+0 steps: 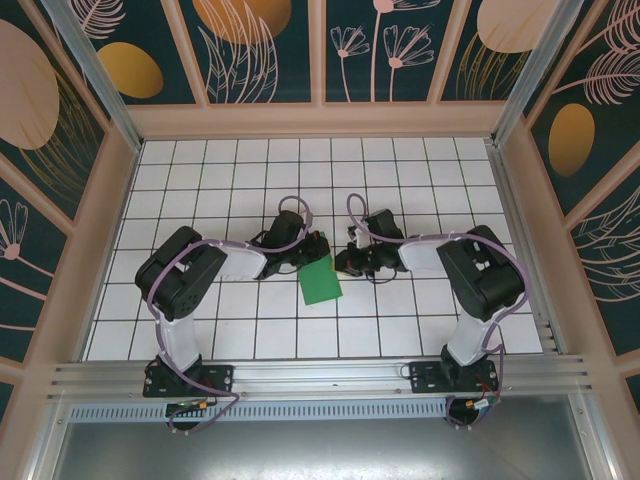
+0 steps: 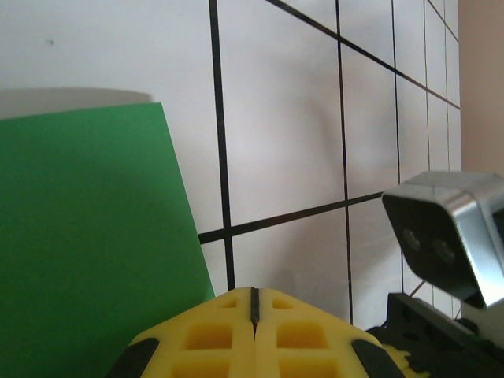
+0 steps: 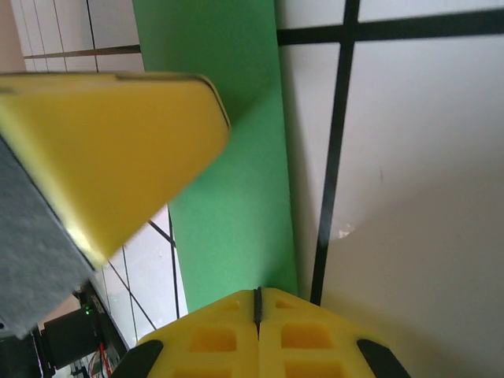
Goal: Fold a paper plane with a square sheet of paper (pick it up from the middle)
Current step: First fold in half a square sheet of paper at the center of the table.
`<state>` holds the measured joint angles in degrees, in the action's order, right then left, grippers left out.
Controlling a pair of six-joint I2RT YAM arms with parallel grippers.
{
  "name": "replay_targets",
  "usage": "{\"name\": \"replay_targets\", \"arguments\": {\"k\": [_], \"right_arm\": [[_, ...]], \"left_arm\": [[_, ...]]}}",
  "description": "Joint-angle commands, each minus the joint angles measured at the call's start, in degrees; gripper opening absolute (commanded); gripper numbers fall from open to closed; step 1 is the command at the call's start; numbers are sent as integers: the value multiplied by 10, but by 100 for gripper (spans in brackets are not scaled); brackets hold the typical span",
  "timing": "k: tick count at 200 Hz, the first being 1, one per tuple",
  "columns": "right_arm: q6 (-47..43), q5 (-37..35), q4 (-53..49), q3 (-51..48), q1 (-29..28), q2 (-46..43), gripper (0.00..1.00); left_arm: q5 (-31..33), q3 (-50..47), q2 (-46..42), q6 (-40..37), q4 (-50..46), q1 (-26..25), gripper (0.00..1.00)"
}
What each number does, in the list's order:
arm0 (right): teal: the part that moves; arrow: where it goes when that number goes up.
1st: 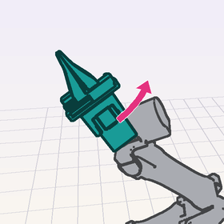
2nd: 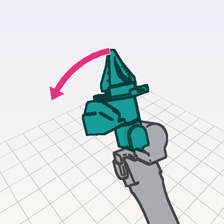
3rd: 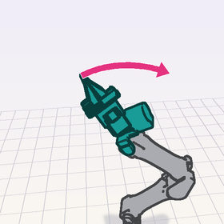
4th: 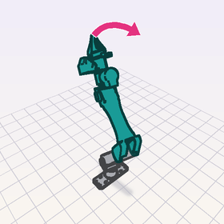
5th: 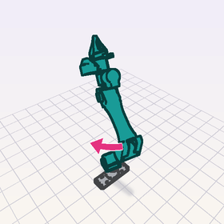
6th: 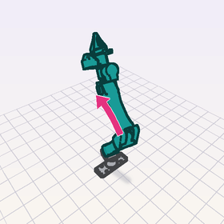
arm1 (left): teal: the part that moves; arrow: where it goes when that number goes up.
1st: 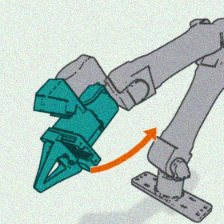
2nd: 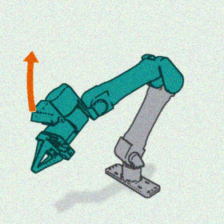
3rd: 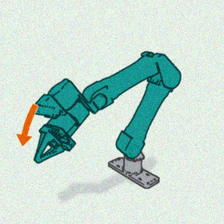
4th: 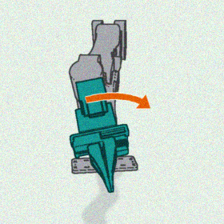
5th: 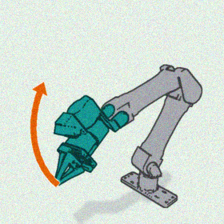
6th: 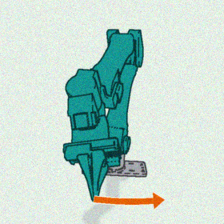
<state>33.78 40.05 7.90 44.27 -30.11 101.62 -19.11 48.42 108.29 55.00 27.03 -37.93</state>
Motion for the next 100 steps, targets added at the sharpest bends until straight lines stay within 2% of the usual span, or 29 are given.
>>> {"name": "replay_targets", "arguments": {"k": [1, 100], "right_arm": [[-29, 14, -29, 25, -6, 13, 0], [-54, 1, -75, 43, -6, 47, 0]], "left_arm": [[-19, -8, 12, 7, 34, -1, 0], [-4, 1, 36, -16, -3, -1, 0]]}}
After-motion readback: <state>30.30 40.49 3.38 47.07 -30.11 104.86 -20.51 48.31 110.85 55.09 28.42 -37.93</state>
